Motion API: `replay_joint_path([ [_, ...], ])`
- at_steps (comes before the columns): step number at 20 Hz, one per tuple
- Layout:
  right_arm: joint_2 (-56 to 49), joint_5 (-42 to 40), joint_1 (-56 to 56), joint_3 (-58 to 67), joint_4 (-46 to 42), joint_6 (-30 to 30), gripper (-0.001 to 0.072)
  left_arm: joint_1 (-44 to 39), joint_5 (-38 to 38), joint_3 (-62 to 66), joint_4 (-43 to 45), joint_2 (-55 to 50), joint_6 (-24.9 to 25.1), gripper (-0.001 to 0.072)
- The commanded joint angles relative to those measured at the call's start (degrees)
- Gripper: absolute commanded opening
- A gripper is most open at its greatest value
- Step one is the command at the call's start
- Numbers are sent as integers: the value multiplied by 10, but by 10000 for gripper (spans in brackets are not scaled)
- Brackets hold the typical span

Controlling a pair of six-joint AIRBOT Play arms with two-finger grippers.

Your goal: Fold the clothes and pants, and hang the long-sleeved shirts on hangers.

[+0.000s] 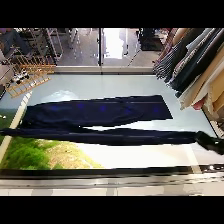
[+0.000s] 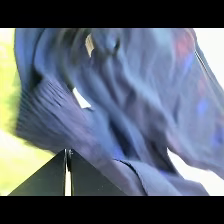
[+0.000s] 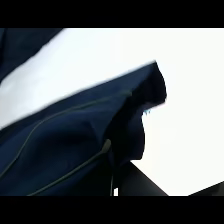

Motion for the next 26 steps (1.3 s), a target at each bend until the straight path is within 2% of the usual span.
replay_joint_path([
  [1, -2, 18, 30, 80, -7, 0, 7, 25, -62, 43, 33, 30, 0, 10],
  [4, -96, -62, 116, 106, -10, 2, 6, 21, -43, 56, 20, 27, -16, 10],
  [6, -198, -127, 171, 154, -28, 27, 6, 9, -17, 56, -7, 15, -32, 10],
  [8, -305, -130, 201, 224, -37, 58, 7, -7, -14, 55, -26, -2, -31, 12],
  [9, -343, -119, 209, 250, -36, 70, 7, -15, -26, 53, -9, -8, -30, 37],
  [10, -369, -112, 218, 264, -36, 71, 8, -23, -44, 49, 23, -10, -31, 199],
  [11, -381, -112, 227, 266, -36, 71, 8, -30, -62, 36, 61, -9, -47, 362],
  [13, -382, -111, 241, 266, -45, 66, 8, -35, -53, -19, 85, 2, -54, 375],
  [17, -366, -108, 243, 266, -58, 67, 8, -35, 51, -196, 85, 67, -53, 367],
  [20, -359, -99, 243, 266, -75, 67, 9, -35, 103, -323, 85, 109, -51, 370],
  [23, -359, -90, 243, 266, -90, 67, 9, -35, 162, -387, 84, 126, -51, 373],
  [25, -359, -88, 243, 266, -91, 67, 9, -35, 205, -405, 83, 125, -72, 469],
  [26, -359, -85, 243, 266, -92, 67, 9, -35, 231, -411, 73, 125, -86, 486],
])
